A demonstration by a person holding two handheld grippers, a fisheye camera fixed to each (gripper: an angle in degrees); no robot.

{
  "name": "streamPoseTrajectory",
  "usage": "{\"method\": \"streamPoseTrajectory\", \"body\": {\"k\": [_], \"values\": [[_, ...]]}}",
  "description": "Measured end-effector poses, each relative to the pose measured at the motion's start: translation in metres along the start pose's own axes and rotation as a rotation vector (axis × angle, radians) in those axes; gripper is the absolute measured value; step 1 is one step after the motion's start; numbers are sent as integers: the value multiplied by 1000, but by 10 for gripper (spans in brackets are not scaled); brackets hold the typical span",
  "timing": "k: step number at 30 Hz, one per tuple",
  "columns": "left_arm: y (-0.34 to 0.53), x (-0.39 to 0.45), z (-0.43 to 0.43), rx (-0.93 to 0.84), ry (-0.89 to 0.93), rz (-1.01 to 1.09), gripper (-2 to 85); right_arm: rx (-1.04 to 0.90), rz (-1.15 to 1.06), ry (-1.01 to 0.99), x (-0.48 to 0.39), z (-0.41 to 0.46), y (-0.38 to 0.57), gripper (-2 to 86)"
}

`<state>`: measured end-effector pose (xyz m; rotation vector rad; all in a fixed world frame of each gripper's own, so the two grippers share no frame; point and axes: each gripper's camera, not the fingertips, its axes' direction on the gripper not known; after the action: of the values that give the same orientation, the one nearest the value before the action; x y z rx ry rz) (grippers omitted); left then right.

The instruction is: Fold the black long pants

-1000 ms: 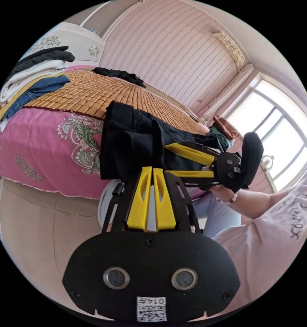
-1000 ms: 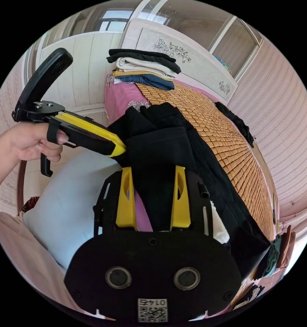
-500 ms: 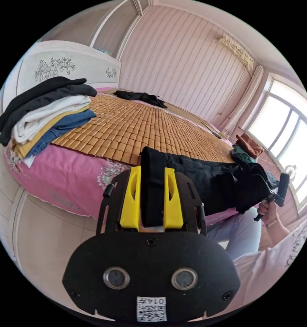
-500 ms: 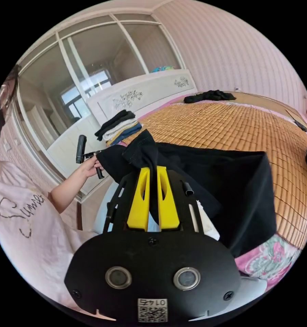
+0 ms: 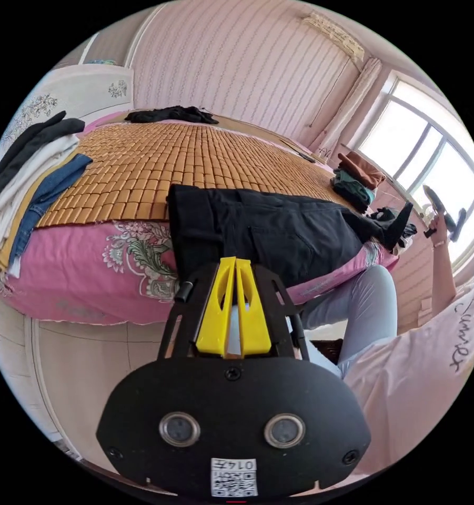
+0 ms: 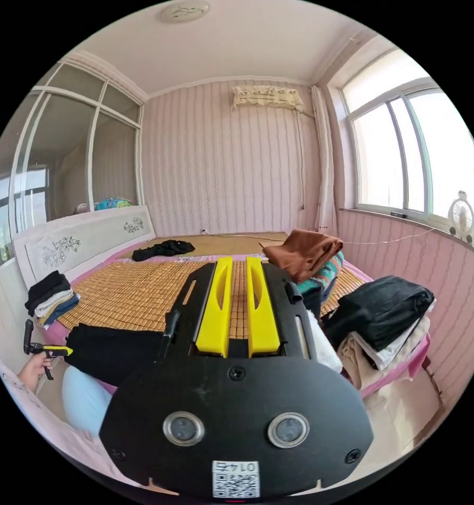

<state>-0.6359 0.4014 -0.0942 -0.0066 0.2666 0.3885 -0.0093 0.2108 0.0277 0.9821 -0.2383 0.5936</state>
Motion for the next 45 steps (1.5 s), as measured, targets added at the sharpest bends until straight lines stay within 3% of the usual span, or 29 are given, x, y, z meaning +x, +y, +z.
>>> {"method": "streamPoseTrajectory", "body": {"k": [4, 7, 8, 10, 13, 16, 19, 22, 26, 30, 33, 38, 41, 45], "values": [[-6, 11, -23, 201, -265, 49, 68, -101, -25, -374, -64, 74, 5, 67], [-40, -3, 5, 108, -183, -13, 123, -389, -184, -681, -150, 152, 8, 82], [-53, -7, 23, 2, -129, -45, 120, -455, -249, -746, -186, 173, 11, 84], [-60, -7, 34, -75, -123, -80, 111, -480, -391, -766, -238, 188, 17, 89], [-44, 15, 3, 26, -193, 50, 38, -440, -630, -741, -310, 200, 28, 111], [-6, 37, -51, 167, -5, 180, 3, -477, -778, -746, -366, 220, 41, 134], [37, 43, -72, 160, 227, 161, -4, -589, -871, -764, -411, 250, 66, 154], [80, 43, -63, 65, 253, 85, -6, -787, -855, -689, -436, 285, 92, 146], [112, 56, -53, -10, 224, 46, -8, -900, -682, -881, -420, 296, 97, 69], [112, 63, -78, 57, 206, 102, -9, -846, -689, -926, -394, 274, 86, 36], [105, 88, -123, 244, 200, 295, -10, -641, -568, -980, -346, 231, 48, 24], [64, 126, -165, 508, 305, 412, -10, -157, -433, -757, -221, 118, -54, 14], [25, 142, -198, 673, 359, 512, -10, 77, -346, -744, -166, 54, -149, 14], [14, 131, -256, 880, 226, 596, -10, 150, -432, -839, -175, 3, -235, 16]]}}
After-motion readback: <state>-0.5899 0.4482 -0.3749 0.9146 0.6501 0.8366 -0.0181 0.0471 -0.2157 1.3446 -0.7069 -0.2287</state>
